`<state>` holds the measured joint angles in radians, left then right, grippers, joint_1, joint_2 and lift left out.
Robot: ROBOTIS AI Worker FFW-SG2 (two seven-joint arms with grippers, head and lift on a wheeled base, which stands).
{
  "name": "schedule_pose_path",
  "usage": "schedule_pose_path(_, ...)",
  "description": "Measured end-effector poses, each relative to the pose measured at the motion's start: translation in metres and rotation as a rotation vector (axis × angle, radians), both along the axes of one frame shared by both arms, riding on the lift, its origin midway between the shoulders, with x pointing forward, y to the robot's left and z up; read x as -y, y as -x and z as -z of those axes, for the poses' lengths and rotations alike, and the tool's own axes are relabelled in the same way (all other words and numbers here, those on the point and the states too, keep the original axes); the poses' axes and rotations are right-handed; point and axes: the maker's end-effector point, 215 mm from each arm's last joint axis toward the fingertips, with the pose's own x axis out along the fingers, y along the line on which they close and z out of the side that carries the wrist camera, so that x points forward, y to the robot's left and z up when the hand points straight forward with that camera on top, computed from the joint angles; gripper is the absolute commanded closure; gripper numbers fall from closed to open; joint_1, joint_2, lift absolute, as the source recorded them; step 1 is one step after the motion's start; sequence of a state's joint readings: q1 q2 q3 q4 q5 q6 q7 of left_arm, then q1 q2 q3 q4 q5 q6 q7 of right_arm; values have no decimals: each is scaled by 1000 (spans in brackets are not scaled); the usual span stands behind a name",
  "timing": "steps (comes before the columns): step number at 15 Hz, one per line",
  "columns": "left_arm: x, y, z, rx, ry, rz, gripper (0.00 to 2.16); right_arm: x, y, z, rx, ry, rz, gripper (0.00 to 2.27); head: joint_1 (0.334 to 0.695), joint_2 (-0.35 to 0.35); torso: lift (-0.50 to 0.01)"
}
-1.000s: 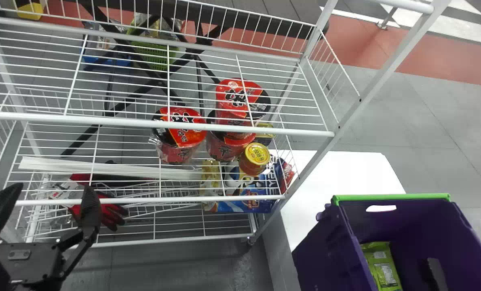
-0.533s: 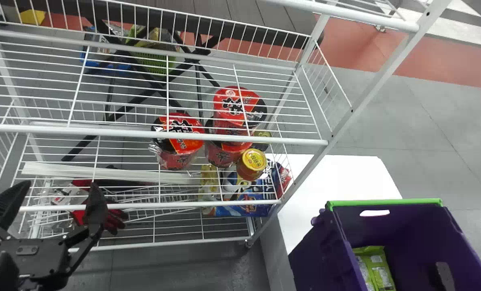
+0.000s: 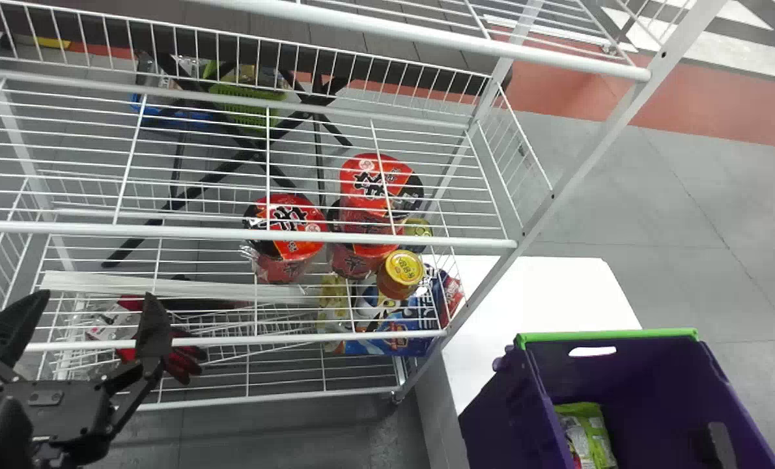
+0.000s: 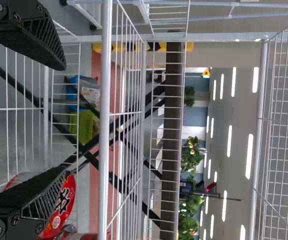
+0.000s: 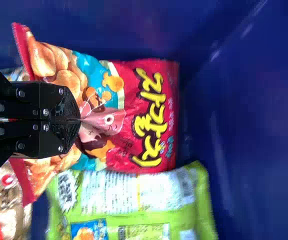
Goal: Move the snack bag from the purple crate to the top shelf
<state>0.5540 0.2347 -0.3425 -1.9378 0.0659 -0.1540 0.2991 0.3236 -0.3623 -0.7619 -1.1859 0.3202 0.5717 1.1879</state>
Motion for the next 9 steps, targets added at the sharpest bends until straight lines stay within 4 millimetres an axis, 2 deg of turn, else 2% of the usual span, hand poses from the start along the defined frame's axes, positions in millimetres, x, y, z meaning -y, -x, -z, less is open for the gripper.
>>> schedule_pose_path(4,1,0,1,-2,0,0,103,2,-3,-2,17,7,-5,1450,695,-350,-352)
schedule_pose_path(9,1,1,1,-2,-3,-3,103,12,-16,-14,85,28,-9,1450,695,-350,-332)
